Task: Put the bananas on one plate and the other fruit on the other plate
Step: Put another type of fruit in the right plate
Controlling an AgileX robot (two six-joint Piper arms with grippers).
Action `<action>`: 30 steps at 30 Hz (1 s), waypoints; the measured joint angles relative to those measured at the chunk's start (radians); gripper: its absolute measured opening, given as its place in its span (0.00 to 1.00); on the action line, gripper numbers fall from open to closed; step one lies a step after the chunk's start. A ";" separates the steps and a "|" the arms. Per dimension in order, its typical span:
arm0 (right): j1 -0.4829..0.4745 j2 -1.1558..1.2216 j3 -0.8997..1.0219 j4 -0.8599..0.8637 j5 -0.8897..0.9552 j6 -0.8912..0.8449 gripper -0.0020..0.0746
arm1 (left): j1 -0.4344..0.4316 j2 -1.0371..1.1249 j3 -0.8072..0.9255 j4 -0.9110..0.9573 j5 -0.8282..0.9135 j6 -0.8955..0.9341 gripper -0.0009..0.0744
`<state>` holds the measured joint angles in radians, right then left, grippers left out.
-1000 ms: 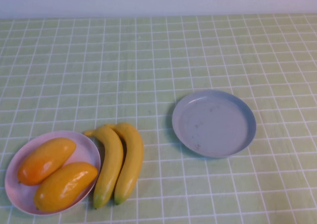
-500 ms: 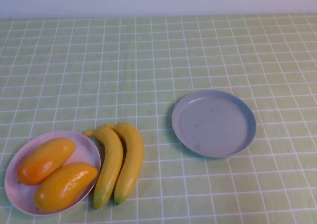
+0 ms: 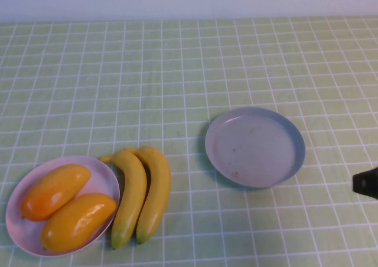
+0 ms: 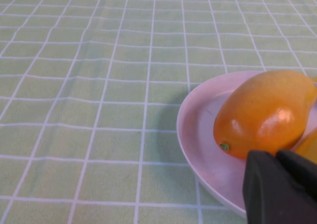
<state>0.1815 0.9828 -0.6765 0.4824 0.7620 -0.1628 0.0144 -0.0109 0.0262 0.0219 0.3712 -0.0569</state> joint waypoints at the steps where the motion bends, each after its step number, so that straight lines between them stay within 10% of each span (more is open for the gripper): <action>1: 0.034 0.037 -0.021 0.000 0.000 0.009 0.01 | 0.000 0.000 0.000 0.000 0.000 0.000 0.01; 15: 0.552 0.589 -0.464 -0.136 0.013 0.163 0.11 | 0.000 0.000 0.000 0.000 0.000 0.000 0.01; 24: 0.588 0.888 -0.763 -0.144 0.050 0.271 0.54 | 0.000 0.000 0.000 0.000 0.000 0.000 0.01; 30: 0.588 1.025 -0.918 -0.164 0.056 0.350 0.62 | 0.000 0.000 0.000 0.000 0.000 0.000 0.01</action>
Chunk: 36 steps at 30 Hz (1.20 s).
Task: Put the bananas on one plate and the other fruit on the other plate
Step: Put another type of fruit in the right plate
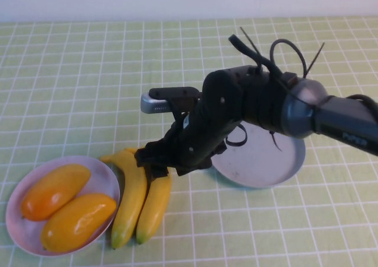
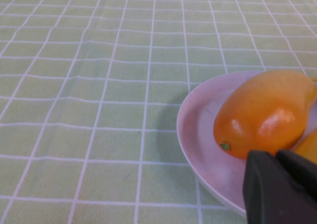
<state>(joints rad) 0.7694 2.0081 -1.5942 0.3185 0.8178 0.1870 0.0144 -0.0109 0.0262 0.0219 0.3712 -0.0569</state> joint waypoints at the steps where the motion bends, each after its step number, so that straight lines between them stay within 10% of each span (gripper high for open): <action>1: 0.000 0.023 -0.023 -0.002 0.000 0.007 0.62 | 0.000 0.000 0.000 0.000 0.000 0.000 0.01; 27: -0.007 0.137 -0.208 -0.149 0.158 0.044 0.44 | 0.000 0.000 0.000 0.002 0.002 -0.001 0.01; 36: -0.216 -0.072 -0.108 -0.310 0.223 0.046 0.44 | 0.000 0.000 0.000 0.002 0.002 -0.002 0.01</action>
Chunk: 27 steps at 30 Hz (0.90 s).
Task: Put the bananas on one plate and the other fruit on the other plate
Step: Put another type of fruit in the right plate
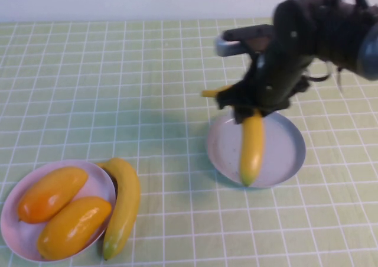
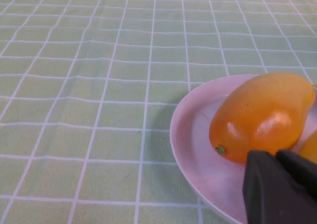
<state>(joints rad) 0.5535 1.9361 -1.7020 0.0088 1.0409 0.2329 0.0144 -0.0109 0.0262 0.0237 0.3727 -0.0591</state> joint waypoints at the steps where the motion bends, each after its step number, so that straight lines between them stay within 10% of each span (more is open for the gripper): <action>1: -0.031 -0.008 0.021 -0.009 0.000 0.000 0.44 | 0.000 0.000 0.000 0.000 0.000 0.000 0.01; 27: -0.166 0.132 0.090 0.001 -0.073 -0.045 0.51 | 0.000 0.000 0.000 0.000 0.000 0.000 0.01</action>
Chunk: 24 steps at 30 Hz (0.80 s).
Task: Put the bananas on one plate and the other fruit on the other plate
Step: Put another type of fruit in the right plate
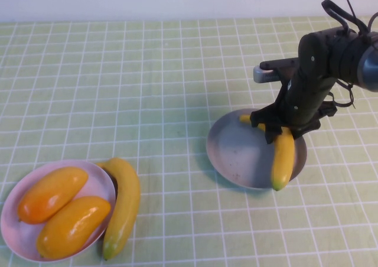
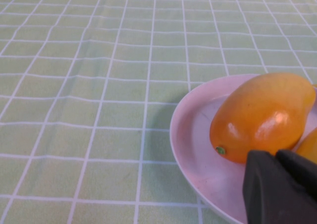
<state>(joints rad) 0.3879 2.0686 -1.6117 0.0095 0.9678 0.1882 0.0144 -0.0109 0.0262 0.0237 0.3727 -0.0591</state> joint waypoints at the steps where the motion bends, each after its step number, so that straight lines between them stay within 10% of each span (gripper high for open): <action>1: 0.000 0.000 0.000 0.000 0.000 -0.002 0.55 | 0.000 0.000 0.000 0.000 0.001 0.000 0.01; 10: 0.036 -0.121 -0.020 0.037 0.022 0.051 0.66 | 0.000 0.000 0.000 0.000 0.002 0.000 0.01; 24: 0.389 -0.077 -0.028 0.213 -0.104 0.067 0.62 | 0.000 0.000 0.000 0.000 0.002 0.000 0.01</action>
<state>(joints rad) 0.7768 1.9921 -1.6394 0.2230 0.8638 0.2555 0.0144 -0.0109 0.0262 0.0237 0.3750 -0.0591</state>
